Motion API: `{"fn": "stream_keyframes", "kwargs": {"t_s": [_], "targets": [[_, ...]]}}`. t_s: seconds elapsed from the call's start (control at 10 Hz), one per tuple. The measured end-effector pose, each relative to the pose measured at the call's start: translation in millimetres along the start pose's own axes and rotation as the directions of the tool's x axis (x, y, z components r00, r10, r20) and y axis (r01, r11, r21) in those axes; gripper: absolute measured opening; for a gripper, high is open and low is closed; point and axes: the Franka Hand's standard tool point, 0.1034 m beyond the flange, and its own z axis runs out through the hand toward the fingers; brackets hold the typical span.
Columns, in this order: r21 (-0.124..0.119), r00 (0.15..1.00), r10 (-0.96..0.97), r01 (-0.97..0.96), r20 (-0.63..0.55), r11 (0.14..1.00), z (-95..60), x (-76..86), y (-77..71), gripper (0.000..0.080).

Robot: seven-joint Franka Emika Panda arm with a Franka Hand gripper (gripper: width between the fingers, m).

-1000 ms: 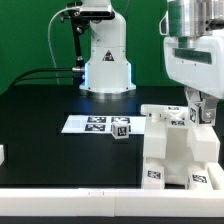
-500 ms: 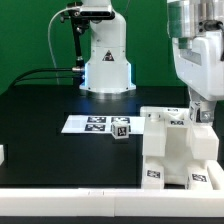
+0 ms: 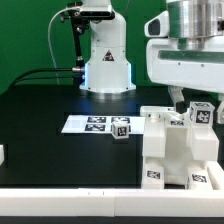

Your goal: Assemble chair

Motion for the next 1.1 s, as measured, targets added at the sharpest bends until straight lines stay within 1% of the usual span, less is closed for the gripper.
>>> {"fn": "stream_keyframes", "kwargs": {"t_s": [0.2, 0.3, 0.4, 0.5, 0.6, 0.7, 0.8, 0.9, 1.0, 1.1], "targets": [[0.000, 0.995, -0.101, 0.101, 0.000, 0.995, -0.1, 0.8, 0.4, 0.0649], [-0.006, 0.974, -0.228, 0.228, -0.003, 0.974, 0.2, 0.3, 0.5, 0.0649], [-0.027, 0.893, -0.449, 0.449, -0.004, 0.893, 2.7, -4.0, 0.4, 0.0649], [-0.031, 0.815, -0.579, 0.579, 0.008, 0.815, 7.4, -3.6, 2.9, 0.0649], [-0.030, 0.837, -0.547, 0.547, 0.006, 0.837, 7.4, -2.5, 3.2, 0.0649], [-0.031, 0.848, -0.530, 0.530, 0.006, 0.848, 7.6, -2.7, 3.2, 0.0561], [-0.031, 0.848, -0.531, 0.530, 0.006, 0.847, 7.7, -2.5, 3.4, 0.0424], [-0.030, 0.880, -0.475, 0.475, 0.004, 0.879, 7.8, -3.0, 3.2, 0.0424], [-0.029, 0.912, -0.411, 0.411, 0.002, 0.911, 7.5, -3.2, 2.4, 0.0259], [-0.027, 0.948, -0.317, 0.317, -0.003, 0.948, 6.9, -2.9, 0.1, 0.0262]]}}
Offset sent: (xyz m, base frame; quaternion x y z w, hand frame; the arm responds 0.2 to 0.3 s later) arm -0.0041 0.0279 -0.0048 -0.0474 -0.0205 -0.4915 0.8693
